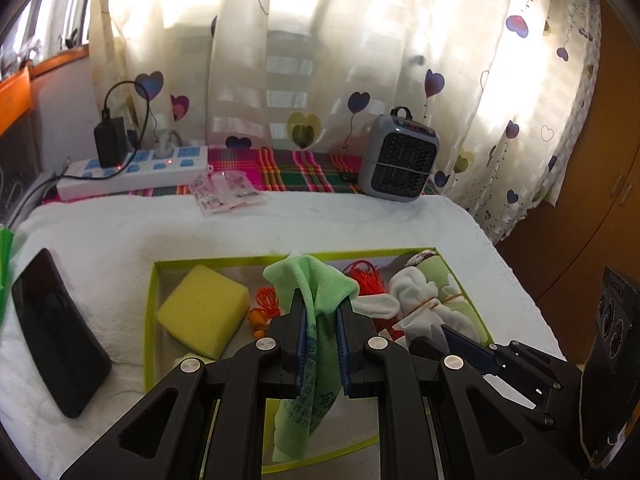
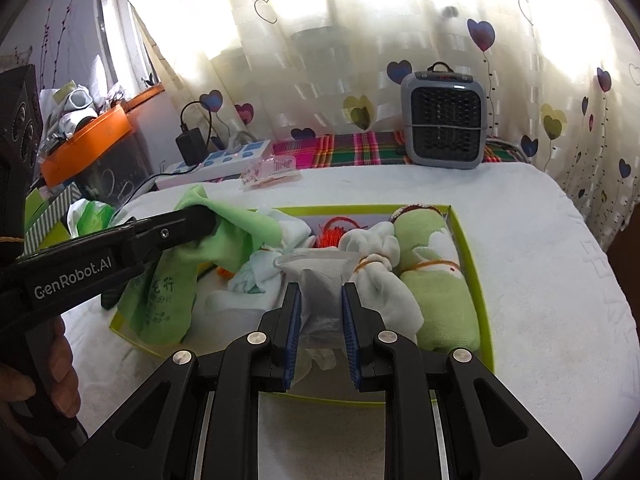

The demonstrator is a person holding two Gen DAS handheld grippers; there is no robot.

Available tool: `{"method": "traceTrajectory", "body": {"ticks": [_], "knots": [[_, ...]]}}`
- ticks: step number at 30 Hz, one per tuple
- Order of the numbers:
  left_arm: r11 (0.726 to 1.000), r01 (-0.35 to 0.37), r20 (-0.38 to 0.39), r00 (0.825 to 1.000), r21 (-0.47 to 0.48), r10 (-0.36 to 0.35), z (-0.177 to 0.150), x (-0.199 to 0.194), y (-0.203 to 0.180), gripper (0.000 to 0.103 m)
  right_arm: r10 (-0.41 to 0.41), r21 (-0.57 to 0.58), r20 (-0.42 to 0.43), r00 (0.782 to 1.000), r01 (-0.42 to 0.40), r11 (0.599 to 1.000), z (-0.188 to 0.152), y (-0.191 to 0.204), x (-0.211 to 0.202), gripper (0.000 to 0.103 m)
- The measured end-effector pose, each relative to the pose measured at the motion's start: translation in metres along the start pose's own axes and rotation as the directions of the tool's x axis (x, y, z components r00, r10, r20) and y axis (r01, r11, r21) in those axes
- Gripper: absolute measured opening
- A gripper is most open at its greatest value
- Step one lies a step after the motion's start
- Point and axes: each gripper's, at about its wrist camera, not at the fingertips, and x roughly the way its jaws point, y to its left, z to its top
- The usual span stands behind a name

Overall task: Organize soft objects
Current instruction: 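Lower into the box and open left gripper on the cloth while right gripper releases the packet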

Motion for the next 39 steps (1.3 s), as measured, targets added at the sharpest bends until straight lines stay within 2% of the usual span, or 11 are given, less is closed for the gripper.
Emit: {"method": "traceTrajectory", "body": {"ticks": [7,16,22,26,35,39], "knots": [[1.0,-0.006,-0.022,1.0,0.005,0.006,-0.005,0.008,-0.001,0.012,-0.012,-0.024,-0.011,1.0,0.012,1.0,-0.001,0.002,0.006,0.021],[1.0,-0.015,-0.039,0.999,0.027,0.016,-0.009,0.013,-0.004,0.024,-0.012,-0.033,-0.014,1.0,0.012,0.999,-0.003,0.002,0.008,0.021],[0.999,-0.027,-0.043,0.999,0.035,0.029,-0.01,0.014,-0.005,0.032,-0.008,-0.043,-0.015,1.0,0.007,0.999,-0.004,0.004,0.008,0.027],[0.999,-0.024,-0.041,0.999,0.046,0.026,-0.011,0.013,-0.006,0.034,0.002,-0.042,-0.019,1.0,-0.002,0.999,-0.004,0.005,0.007,0.035],[0.996,-0.062,-0.02,0.998,0.069,0.064,-0.013,0.005,-0.01,0.036,0.018,-0.03,-0.027,0.999,-0.019,0.999,-0.006,0.005,0.005,0.041],[0.996,-0.062,-0.018,0.998,0.067,0.063,-0.014,0.001,-0.011,0.044,0.019,-0.03,-0.021,1.0,-0.02,0.999,-0.008,0.006,0.002,0.043]]}}
